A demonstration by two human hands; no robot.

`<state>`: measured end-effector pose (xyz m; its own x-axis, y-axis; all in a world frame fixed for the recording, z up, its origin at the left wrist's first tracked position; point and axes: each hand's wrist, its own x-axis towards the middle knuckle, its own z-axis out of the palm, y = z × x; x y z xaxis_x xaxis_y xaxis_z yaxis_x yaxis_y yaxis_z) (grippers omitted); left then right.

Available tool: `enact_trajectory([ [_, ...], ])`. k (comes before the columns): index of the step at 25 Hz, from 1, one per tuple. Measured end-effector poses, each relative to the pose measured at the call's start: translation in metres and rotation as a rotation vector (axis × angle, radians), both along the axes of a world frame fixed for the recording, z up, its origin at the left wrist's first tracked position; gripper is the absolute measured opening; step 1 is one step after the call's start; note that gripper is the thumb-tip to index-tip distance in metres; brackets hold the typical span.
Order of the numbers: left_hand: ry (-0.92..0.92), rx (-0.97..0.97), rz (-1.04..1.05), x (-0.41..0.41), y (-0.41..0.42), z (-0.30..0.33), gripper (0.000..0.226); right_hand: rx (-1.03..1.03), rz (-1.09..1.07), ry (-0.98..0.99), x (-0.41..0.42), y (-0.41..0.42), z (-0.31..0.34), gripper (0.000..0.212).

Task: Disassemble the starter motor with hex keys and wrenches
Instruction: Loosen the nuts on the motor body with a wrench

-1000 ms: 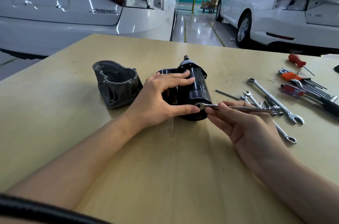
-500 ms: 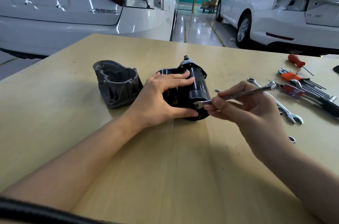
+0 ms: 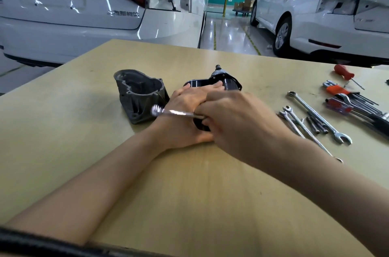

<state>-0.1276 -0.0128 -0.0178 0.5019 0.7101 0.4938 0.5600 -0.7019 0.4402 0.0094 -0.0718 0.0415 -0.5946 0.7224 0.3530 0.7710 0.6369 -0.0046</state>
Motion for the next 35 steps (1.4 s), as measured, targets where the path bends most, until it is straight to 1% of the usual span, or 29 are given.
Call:
enact_trajectory([
  [1, 0.067, 0.023, 0.029, 0.0, 0.003, -0.002, 0.071, 0.019, -0.013, -0.075, -0.001, 0.0, -0.005, 0.027],
  [2, 0.095, 0.028, 0.047, 0.0, 0.005, -0.003, 0.075, 0.059, 0.011, -0.081, -0.001, -0.002, -0.007, 0.028],
  [3, 0.092, 0.011, 0.049, 0.0, 0.004, -0.002, 0.077, 0.094, 0.064, -0.015, 0.001, -0.004, -0.008, 0.026],
  [4, 0.063, -0.014, 0.04, 0.0, 0.001, -0.001, 0.079, 0.104, 0.089, 0.121, 0.004, -0.006, -0.009, 0.022],
  [5, 0.024, -0.03, 0.028, 0.0, -0.001, 0.0, 0.081, 0.085, 0.073, 0.303, 0.009, -0.007, -0.01, 0.017],
  [6, -0.005, -0.034, 0.026, -0.001, -0.003, 0.001, 0.082, 0.033, 0.067, 0.589, 0.018, -0.007, -0.012, 0.014],
  [7, -0.016, -0.03, 0.03, -0.001, -0.004, 0.002, 0.084, -0.067, 0.069, 0.892, 0.029, -0.007, -0.015, 0.014],
  [8, -0.011, -0.029, 0.035, -0.002, -0.005, 0.003, 0.086, -0.195, 0.063, 1.132, 0.039, -0.008, -0.018, 0.014],
  [10, 0.002, -0.035, 0.034, -0.003, -0.004, 0.005, 0.089, -0.428, -0.006, 1.443, 0.053, -0.011, -0.027, 0.014],
  [12, -0.008, -0.039, 0.04, -0.003, -0.003, 0.005, 0.089, -0.633, -0.125, 1.694, 0.061, -0.011, -0.038, 0.012],
  [13, -0.013, -0.039, 0.043, -0.002, -0.003, 0.005, 0.089, -0.698, -0.17, 1.79, 0.063, -0.01, -0.042, 0.011],
  [14, -0.018, -0.038, 0.043, -0.002, -0.003, 0.004, 0.089, -0.724, -0.195, 1.843, 0.063, -0.009, -0.044, 0.009],
  [15, -0.023, -0.036, 0.041, -0.002, -0.003, 0.004, 0.089, -0.726, -0.204, 1.856, 0.063, -0.009, -0.045, 0.009],
  [19, -0.033, -0.038, 0.041, -0.002, -0.003, 0.004, 0.089, -0.696, -0.193, 1.822, 0.056, -0.011, -0.047, 0.015],
  [28, -0.113, -0.116, 0.039, 0.002, -0.01, 0.008, 0.09, -0.706, -0.193, 1.848, 0.052, -0.015, -0.048, 0.013],
  [31, -0.161, -0.094, 0.074, 0.008, -0.013, 0.006, 0.085, -0.809, -0.234, 1.896, 0.051, -0.015, -0.048, 0.017],
  [33, -0.185, -0.063, 0.091, 0.01, -0.013, 0.005, 0.08, -0.898, -0.263, 1.961, 0.05, -0.016, -0.048, 0.023],
  [35, -0.197, -0.065, 0.083, 0.01, -0.013, 0.005, 0.08, -0.947, -0.278, 1.998, 0.05, -0.015, -0.049, 0.028],
])
